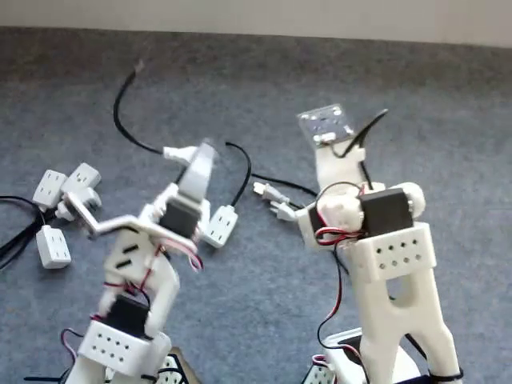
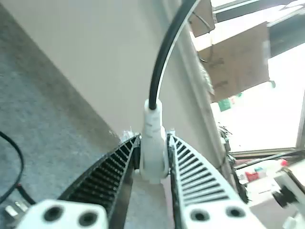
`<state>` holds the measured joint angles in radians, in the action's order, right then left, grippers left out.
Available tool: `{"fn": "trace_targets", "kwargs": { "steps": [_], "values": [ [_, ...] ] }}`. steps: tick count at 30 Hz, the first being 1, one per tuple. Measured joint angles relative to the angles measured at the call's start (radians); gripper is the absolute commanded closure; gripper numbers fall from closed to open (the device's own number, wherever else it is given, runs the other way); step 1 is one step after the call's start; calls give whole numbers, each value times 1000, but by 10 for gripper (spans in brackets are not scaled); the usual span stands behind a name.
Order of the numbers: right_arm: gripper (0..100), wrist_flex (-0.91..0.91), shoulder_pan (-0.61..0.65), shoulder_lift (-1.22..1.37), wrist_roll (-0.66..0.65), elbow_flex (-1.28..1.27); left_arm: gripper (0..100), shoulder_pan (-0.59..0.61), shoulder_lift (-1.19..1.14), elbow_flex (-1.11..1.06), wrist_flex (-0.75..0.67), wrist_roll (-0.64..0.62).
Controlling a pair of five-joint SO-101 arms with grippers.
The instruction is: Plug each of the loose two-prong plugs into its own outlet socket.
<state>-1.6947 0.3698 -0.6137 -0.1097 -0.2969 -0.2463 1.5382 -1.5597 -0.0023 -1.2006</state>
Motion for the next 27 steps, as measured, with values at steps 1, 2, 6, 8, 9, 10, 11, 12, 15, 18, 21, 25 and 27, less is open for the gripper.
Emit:
{"fn": "trace_targets", "kwargs": {
  "steps": [1, 2, 6, 8, 9, 10, 11, 12, 15, 18, 21, 25, 27],
  "values": [
    [519, 0, 9, 0, 0, -9, 994, -23, 44, -57, -54, 0],
    [568, 0, 14, 0, 0, -12, 994, -46, 80, -97, -95, 0],
    [786, 52, 41, 0, 0, -46, 994, -109, 175, -120, -92, -3],
    [880, 95, 55, 0, 0, -66, 994, -127, 206, -120, -71, -3],
    [923, 120, 68, 0, 0, -78, 994, -138, 218, -118, -61, -3],
    [959, 149, 80, 2, 0, -86, 994, -150, 230, -118, -54, -3],
    [991, 178, 91, 2, 0, -89, 994, -164, 241, -117, -54, -3],
    [994, 203, 104, 2, 0, -92, 994, -175, 247, -117, -54, -3],
    [992, 270, 138, 2, 0, -94, 994, -178, 255, -118, -40, -3],
    [992, 321, 157, 2, 0, -94, 994, -176, 259, -118, 11, -3],
    [992, 342, 172, 2, 0, -94, 994, -176, 259, -118, 63, -3],
    [992, 345, 140, 2, 0, -100, 994, -176, 259, -118, 74, -3],
    [992, 345, 84, 2, 0, -117, 994, -150, 259, -118, 81, -2]
  ]
}}
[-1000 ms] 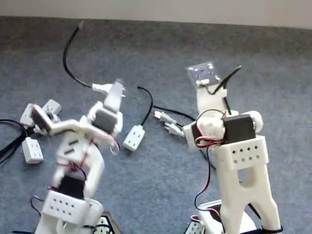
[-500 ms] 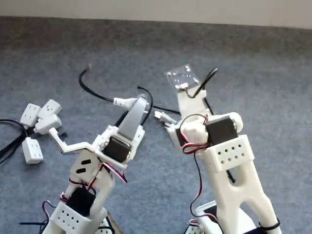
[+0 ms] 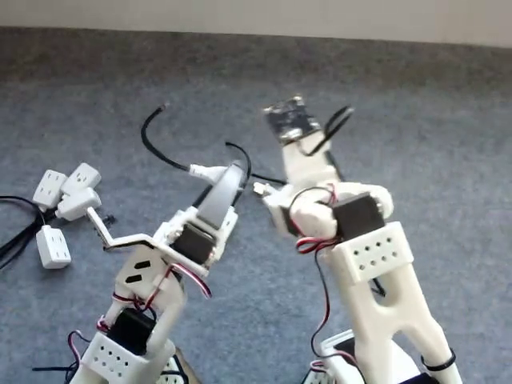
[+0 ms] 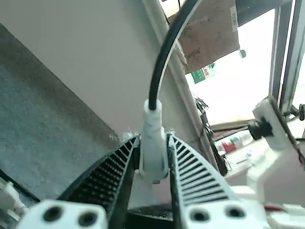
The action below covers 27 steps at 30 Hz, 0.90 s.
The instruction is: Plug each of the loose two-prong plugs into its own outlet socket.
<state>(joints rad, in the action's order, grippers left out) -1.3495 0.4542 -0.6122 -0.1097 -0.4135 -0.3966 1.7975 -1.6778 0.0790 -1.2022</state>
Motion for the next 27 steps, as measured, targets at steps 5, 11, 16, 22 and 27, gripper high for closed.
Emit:
{"fn": "trace_targets", "kwargs": {
  "steps": [5, 11, 16, 22, 27],
  "values": [
    [992, 77, -118, 0, 28, -118, 992, 241, 2, 0, 138, 157],
    [992, 195, -155, 0, 110, -236, 992, 348, 3, 0, 516, 672],
    [992, 232, -158, 0, 117, -278, 946, 384, 3, 0, 807, 1014],
    [992, 338, -160, 0, 120, -404, 700, 534, 3, 8, 1016, 1129],
    [992, 408, -161, 0, 120, -471, 710, 617, 3, 61, 1155, 1142]
  ]
}}
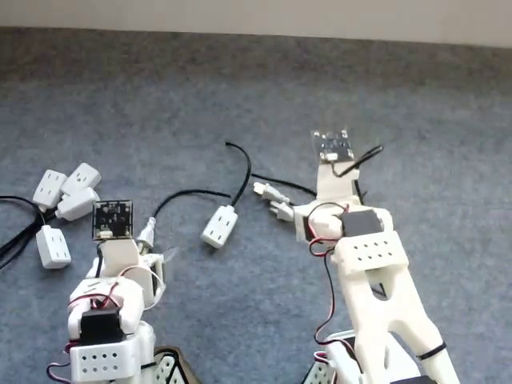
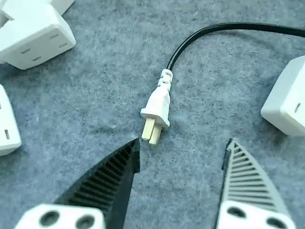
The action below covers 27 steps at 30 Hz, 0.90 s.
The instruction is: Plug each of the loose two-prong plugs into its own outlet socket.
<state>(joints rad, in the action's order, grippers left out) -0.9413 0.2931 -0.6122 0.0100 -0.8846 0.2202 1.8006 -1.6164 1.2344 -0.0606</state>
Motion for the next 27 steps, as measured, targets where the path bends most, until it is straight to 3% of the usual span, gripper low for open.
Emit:
{"fn": "trace_targets", "kwargs": {
  "steps": [8, 14, 22, 27],
  "values": [
    [992, 15, 0, 0, 0, -5, 720, 9, 2, 34, 20, 68],
    [992, 15, 0, 0, 0, -5, 720, 9, -64, 98, -49, 68],
    [992, 15, 0, 0, 0, -5, 726, 9, -637, 374, -173, 68],
    [992, 15, 0, 0, 0, -5, 826, 11, -1105, 623, -173, 68]
  ]
}}
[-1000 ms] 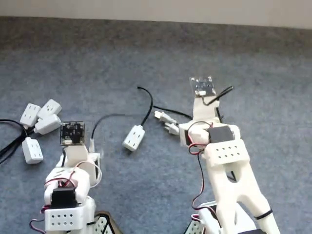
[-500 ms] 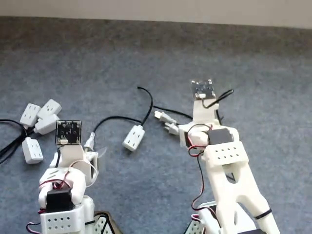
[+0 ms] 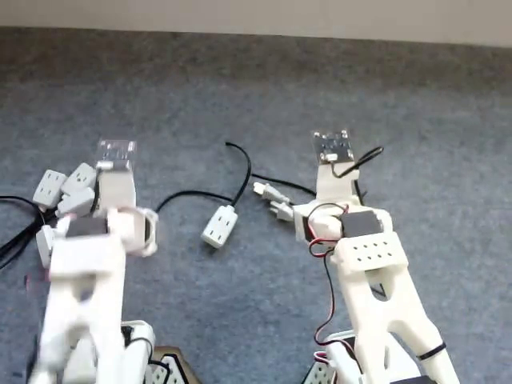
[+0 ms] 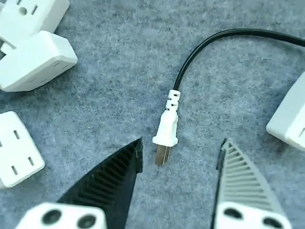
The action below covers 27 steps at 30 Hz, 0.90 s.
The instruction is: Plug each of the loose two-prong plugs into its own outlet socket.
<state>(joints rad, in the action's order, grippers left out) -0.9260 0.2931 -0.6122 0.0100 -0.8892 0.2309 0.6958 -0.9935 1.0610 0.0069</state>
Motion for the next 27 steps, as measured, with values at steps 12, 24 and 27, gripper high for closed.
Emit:
{"fn": "trace_targets", "kwargs": {
  "steps": [12, 24, 27],
  "values": [
    [992, 0, 0, 0, 0, 0, 928, -2, -710, 397, 2, 0],
    [992, 0, 0, 0, 0, 0, 994, -61, -792, 462, 78, 0],
    [992, 0, 0, 0, 0, 0, 994, -121, -793, 462, 104, 2]
  ]
}}
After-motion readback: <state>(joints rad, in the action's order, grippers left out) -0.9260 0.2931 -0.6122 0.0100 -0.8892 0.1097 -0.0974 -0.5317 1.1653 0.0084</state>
